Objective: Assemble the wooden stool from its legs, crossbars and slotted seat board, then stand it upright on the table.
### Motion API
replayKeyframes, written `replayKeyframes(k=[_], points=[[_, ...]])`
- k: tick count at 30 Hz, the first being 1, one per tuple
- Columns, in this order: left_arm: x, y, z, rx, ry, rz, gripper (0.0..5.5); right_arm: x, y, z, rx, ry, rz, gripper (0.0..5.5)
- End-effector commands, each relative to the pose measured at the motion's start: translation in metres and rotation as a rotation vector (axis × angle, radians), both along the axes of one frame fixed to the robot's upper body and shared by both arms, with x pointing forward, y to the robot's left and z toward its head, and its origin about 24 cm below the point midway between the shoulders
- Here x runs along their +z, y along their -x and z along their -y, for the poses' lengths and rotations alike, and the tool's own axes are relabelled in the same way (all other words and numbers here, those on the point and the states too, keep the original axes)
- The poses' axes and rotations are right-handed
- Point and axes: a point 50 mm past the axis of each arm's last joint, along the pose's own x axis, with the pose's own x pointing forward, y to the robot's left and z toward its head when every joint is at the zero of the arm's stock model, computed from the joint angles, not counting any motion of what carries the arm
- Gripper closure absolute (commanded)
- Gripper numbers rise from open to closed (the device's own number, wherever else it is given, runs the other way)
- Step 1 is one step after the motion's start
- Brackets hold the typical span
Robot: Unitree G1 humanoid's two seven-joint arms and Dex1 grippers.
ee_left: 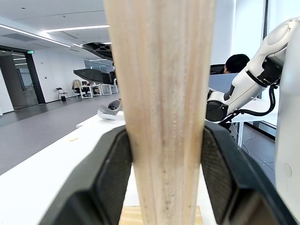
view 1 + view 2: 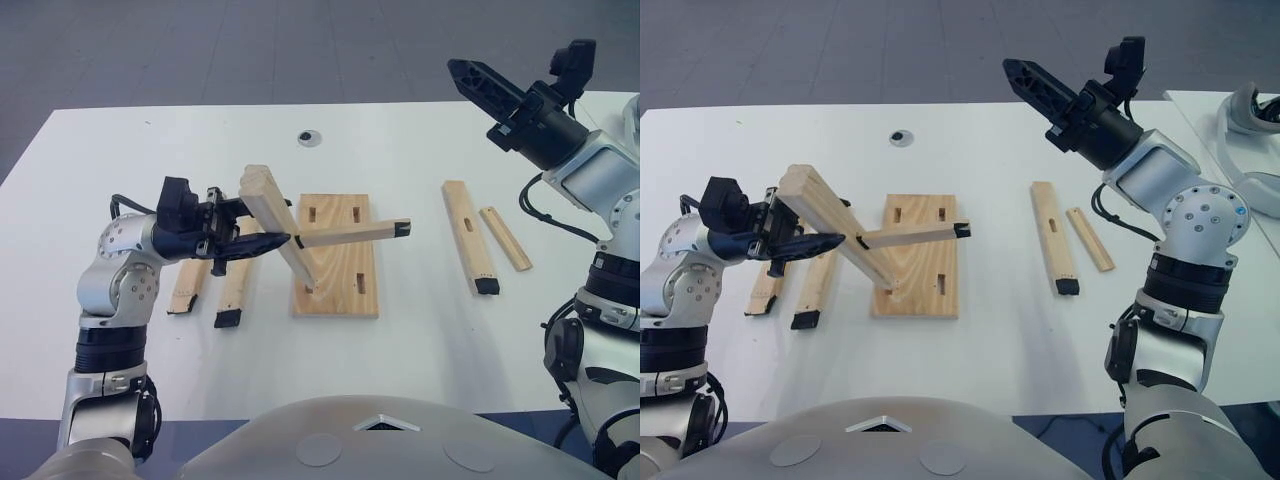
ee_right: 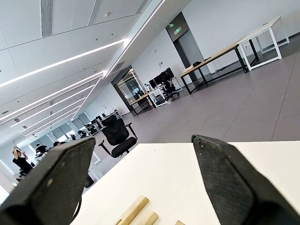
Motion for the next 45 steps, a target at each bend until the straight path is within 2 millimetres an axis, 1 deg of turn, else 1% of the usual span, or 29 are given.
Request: replayKeyframes(k=[1, 8, 14, 19, 26, 31, 45], points=[[0.001, 0.001, 0.000, -0.001, -0.023, 0.015, 3.44, -0.001, 0.001, 0.001, -0.009, 0.011, -0.011, 1.69], [0.003, -0.006, -0.007, -0.012, -0.072, 0.054, 3.44, 0.001, -0.002, 0.001, -0.010, 0.015, -0.009, 1.69], [-0.006, 0.000, -0.004, -0.024, -0.067, 0.033, 3.44, -0.001, -0.002, 0.000, -0.011, 0.012, -0.013, 1.69], [-0.006, -0.001, -0.003, -0.010, -0.053, 0.038, 3.44, -0.001, -0.001, 0.001, -0.014, 0.012, -0.013, 1.69], [-0.007, -0.002, 0.005, -0.004, -0.023, 0.043, 3.44, 0.000, -0.001, -0.002, -0.005, 0.016, -0.013, 1.69], [-0.011, 0.002, 0.002, -0.016, -0.043, 0.037, 3.44, 0.000, 0.000, -0.002, -0.005, 0.013, -0.013, 1.69], [-0.012, 0.000, -0.005, -0.006, -0.063, 0.031, 3.44, -0.001, 0.001, -0.003, -0.002, 0.004, -0.018, 1.69]])
